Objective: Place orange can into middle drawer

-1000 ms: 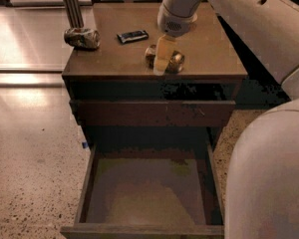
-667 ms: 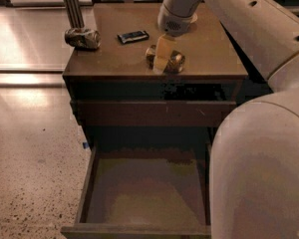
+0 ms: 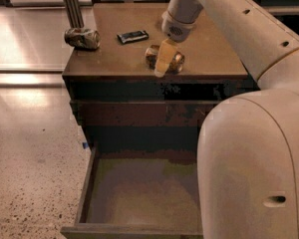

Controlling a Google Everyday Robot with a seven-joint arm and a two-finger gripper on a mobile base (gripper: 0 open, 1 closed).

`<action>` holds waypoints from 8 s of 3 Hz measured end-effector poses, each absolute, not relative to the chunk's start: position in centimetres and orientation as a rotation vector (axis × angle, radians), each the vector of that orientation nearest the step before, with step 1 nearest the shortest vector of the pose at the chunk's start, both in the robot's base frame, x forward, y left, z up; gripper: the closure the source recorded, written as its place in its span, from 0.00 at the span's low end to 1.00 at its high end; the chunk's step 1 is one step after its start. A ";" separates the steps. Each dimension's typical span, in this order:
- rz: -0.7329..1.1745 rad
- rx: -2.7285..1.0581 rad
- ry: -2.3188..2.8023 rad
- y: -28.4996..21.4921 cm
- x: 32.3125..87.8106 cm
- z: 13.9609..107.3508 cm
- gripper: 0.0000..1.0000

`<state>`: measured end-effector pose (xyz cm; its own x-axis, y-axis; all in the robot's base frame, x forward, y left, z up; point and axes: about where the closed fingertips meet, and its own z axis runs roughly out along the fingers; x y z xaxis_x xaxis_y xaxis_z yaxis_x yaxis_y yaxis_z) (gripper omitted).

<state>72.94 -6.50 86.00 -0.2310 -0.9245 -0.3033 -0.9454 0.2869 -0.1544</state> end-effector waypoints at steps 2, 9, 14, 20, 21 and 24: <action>0.173 -1.712 2.242 -5.6 73.5 83.3 0.00; 0.100 -1.676 1.872 -3.5 64.9 87.3 1.00; 0.204 -1.784 1.745 -1.9 58.2 75.4 1.00; 0.582 -1.737 1.842 -2.5 52.9 51.9 1.00; 0.640 -1.695 1.848 -2.5 52.1 46.2 1.00; 0.731 -1.613 1.907 -2.5 50.7 37.4 0.81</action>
Offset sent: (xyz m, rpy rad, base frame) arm 0.0062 0.0137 -0.0361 0.0423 0.0902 0.0390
